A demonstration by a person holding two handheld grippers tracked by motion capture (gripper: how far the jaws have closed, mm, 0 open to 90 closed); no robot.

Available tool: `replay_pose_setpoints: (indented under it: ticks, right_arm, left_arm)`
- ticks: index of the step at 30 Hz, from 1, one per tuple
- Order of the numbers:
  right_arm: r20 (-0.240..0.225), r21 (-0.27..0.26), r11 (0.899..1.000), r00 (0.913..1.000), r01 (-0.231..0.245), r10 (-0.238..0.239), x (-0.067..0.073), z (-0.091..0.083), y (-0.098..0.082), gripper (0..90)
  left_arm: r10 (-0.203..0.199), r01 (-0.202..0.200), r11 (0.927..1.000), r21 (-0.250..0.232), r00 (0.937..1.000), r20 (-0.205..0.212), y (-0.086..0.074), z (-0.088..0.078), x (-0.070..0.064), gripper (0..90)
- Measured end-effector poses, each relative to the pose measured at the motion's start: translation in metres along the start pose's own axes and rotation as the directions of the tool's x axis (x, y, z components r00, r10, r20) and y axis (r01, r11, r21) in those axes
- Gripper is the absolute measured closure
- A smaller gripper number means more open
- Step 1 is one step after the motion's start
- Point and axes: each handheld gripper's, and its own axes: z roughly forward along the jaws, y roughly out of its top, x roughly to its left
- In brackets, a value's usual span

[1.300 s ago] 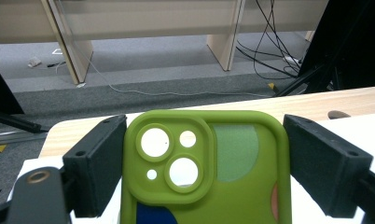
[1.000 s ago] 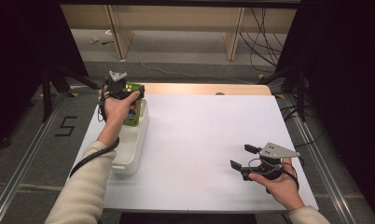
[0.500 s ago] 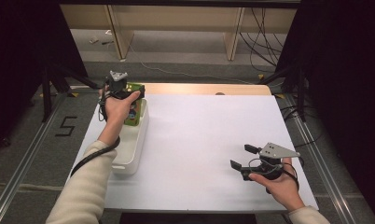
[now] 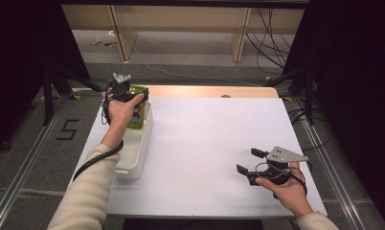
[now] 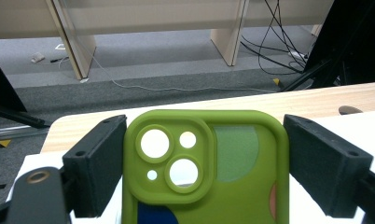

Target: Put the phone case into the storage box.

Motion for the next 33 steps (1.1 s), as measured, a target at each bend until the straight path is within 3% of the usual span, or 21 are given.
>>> replay_pose_setpoints:
  ticks: [33]
  right_arm:
    - [0.000, -0.001, 1.000, 1.0000, 0.001, -0.001, -0.0001, -0.0001, 0.0000, 16.5]
  left_arm:
    - [0.004, -0.005, 1.0000, -0.004, 1.0000, -0.003, 0.0040, 0.0075, -0.0025, 16.2]
